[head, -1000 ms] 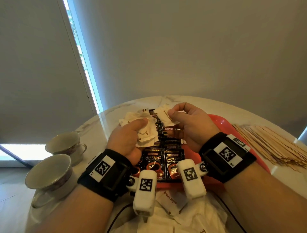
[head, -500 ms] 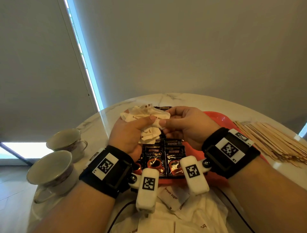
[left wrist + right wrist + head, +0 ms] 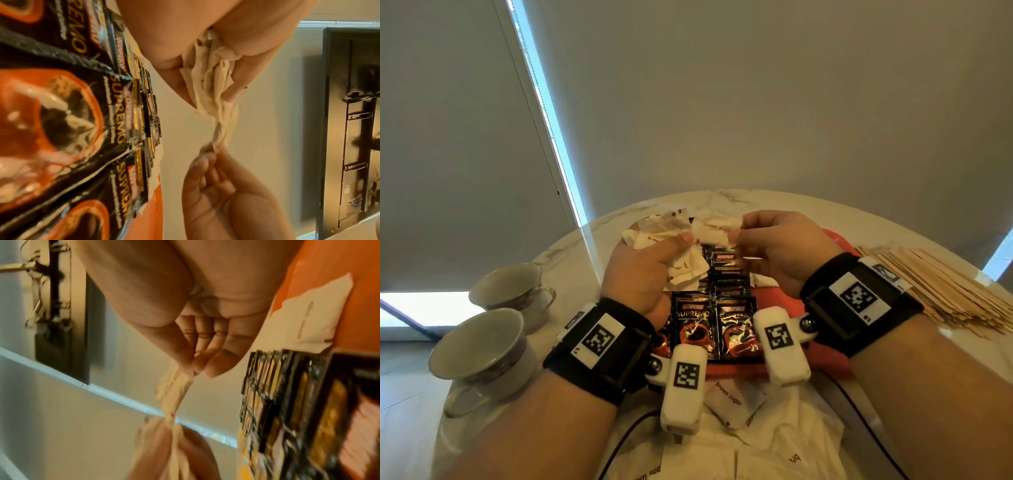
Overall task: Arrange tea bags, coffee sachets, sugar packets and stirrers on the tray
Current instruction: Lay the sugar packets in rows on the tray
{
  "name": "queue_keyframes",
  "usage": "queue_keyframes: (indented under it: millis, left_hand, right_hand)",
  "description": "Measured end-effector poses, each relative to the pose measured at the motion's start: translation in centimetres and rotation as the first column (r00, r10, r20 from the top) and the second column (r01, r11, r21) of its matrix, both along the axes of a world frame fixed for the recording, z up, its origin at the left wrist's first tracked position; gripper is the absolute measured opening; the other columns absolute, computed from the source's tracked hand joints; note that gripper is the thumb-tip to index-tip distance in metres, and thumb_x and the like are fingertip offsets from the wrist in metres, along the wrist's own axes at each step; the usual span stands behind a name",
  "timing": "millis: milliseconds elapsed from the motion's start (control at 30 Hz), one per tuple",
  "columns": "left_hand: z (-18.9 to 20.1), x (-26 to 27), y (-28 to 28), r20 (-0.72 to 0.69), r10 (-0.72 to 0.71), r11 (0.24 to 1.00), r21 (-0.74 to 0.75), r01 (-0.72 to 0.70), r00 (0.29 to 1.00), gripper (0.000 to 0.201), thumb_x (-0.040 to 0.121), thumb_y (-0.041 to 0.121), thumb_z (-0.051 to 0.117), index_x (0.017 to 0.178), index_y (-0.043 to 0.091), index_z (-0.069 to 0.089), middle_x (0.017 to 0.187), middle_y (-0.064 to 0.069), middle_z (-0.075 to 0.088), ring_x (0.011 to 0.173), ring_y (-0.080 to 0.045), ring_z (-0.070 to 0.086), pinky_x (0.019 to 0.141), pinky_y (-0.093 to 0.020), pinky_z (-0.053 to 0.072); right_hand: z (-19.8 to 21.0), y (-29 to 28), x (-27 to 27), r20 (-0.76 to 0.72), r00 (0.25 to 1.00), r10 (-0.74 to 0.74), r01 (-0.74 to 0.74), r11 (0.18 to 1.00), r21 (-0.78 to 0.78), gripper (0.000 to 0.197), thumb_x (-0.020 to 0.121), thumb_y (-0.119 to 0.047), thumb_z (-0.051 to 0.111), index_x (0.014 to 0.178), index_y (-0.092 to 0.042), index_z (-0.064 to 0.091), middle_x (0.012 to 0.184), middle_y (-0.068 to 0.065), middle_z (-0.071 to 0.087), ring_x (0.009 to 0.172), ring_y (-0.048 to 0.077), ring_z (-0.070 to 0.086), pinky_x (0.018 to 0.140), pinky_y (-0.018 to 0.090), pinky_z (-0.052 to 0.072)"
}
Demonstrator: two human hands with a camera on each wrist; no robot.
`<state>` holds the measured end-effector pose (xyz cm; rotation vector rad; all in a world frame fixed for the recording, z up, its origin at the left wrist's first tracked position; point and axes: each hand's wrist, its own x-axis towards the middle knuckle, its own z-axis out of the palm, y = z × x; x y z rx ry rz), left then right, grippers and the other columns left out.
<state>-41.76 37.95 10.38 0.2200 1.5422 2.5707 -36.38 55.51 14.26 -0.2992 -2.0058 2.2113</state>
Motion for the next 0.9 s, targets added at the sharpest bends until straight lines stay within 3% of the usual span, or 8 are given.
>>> queue_keyframes:
  millis: [100, 200, 267, 333, 467, 600, 700, 900]
  left_hand:
    - [0.2, -0.1, -0.1, 0.039, 0.027, 1.000, 0.004, -0.027, 0.999, 0.043, 0.088, -0.003, 0.075, 0.129, 0.001, 0.064, 0.112, -0.021, 0.077, 0.099, -0.036, 0.078, 0.064, -0.043, 0.062]
    - [0.3, 0.1, 0.0, 0.044, 0.024, 1.000, -0.004, -0.024, 0.999, 0.041, 0.089, -0.004, 0.074, 0.129, 0.000, 0.064, 0.111, -0.020, 0.076, 0.095, -0.034, 0.078, 0.055, -0.037, 0.060]
    - [0.4, 0.3, 0.0, 0.045, 0.013, 1.000, -0.005, -0.012, 0.999, 0.037, 0.090, -0.005, 0.073, 0.125, 0.002, 0.066, 0.108, -0.018, 0.078, 0.093, -0.032, 0.079, 0.057, -0.038, 0.061]
    - [0.5, 0.5, 0.0, 0.050, 0.001, 1.000, -0.003, -0.001, 0.999, 0.032, 0.090, -0.007, 0.072, 0.119, 0.007, 0.068, 0.101, -0.014, 0.079, 0.089, -0.029, 0.080, 0.058, -0.038, 0.061]
    - [0.5, 0.6, 0.0, 0.063, 0.012, 1.000, -0.008, -0.012, 0.998, 0.037, 0.089, -0.007, 0.072, 0.123, 0.007, 0.068, 0.102, -0.013, 0.080, 0.089, -0.028, 0.080, 0.058, -0.037, 0.061]
    - [0.5, 0.4, -0.1, 0.069, 0.010, 1.000, -0.016, -0.009, 0.998, 0.040, 0.089, -0.005, 0.073, 0.127, 0.007, 0.067, 0.108, -0.014, 0.079, 0.094, -0.029, 0.079, 0.063, -0.040, 0.063]
    - [0.5, 0.4, 0.0, 0.070, 0.007, 0.999, -0.033, -0.005, 0.998, 0.037, 0.089, -0.005, 0.073, 0.124, 0.008, 0.068, 0.103, -0.012, 0.080, 0.088, -0.027, 0.080, 0.060, -0.039, 0.062]
    - [0.7, 0.5, -0.2, 0.077, -0.011, 0.999, -0.032, 0.014, 0.997, 0.033, 0.090, -0.006, 0.072, 0.120, 0.008, 0.069, 0.095, -0.011, 0.080, 0.079, -0.024, 0.080, 0.055, -0.037, 0.060]
  right_hand:
    - [-0.6, 2.8, -0.1, 0.072, 0.979, -0.191, 0.198, 0.974, -0.107, 0.013, 0.090, 0.004, 0.067, 0.093, -0.009, 0.065, 0.076, 0.006, 0.066, 0.058, 0.013, 0.058, 0.058, 0.029, 0.055]
    - [-1.9, 4.9, 0.3, 0.230, 0.922, -0.312, 0.329, 0.944, -0.039, 0.010, 0.093, 0.005, 0.061, 0.089, -0.005, 0.064, 0.069, 0.006, 0.060, 0.054, 0.012, 0.052, 0.053, 0.026, 0.049]
    - [-2.5, 5.5, 0.5, 0.319, 0.895, -0.313, 0.318, 0.947, 0.039, 0.017, 0.093, 0.007, 0.057, 0.080, -0.002, 0.059, 0.049, 0.002, 0.053, 0.051, 0.014, 0.047, 0.053, 0.026, 0.042]
    - [-2.9, 5.8, 0.7, 0.382, 0.870, -0.312, 0.292, 0.950, 0.112, 0.018, 0.091, 0.008, 0.058, 0.076, -0.002, 0.058, 0.040, 0.000, 0.048, 0.052, 0.015, 0.045, 0.054, 0.027, 0.039]
    - [-3.6, 6.0, 0.6, 0.452, 0.842, -0.294, 0.236, 0.955, 0.181, 0.009, 0.087, 0.007, 0.063, 0.081, 0.001, 0.064, 0.047, 0.002, 0.053, 0.050, 0.015, 0.049, 0.050, 0.026, 0.043]
    - [-3.9, 5.9, 0.6, 0.480, 0.839, -0.256, 0.196, 0.965, 0.172, 0.006, 0.088, 0.005, 0.067, 0.083, 0.003, 0.066, 0.052, 0.006, 0.058, 0.053, 0.016, 0.053, 0.056, 0.026, 0.046]
    - [-3.6, 5.8, 0.7, 0.496, 0.834, -0.242, 0.175, 0.968, 0.178, 0.003, 0.088, 0.004, 0.069, 0.085, 0.004, 0.069, 0.058, 0.008, 0.060, 0.055, 0.017, 0.054, 0.059, 0.026, 0.045]
    - [-3.4, 5.5, 0.9, 0.509, 0.816, -0.272, 0.174, 0.957, 0.232, 0.009, 0.084, 0.001, 0.076, 0.083, 0.000, 0.067, 0.059, 0.006, 0.054, 0.052, 0.015, 0.046, 0.054, 0.026, 0.039]
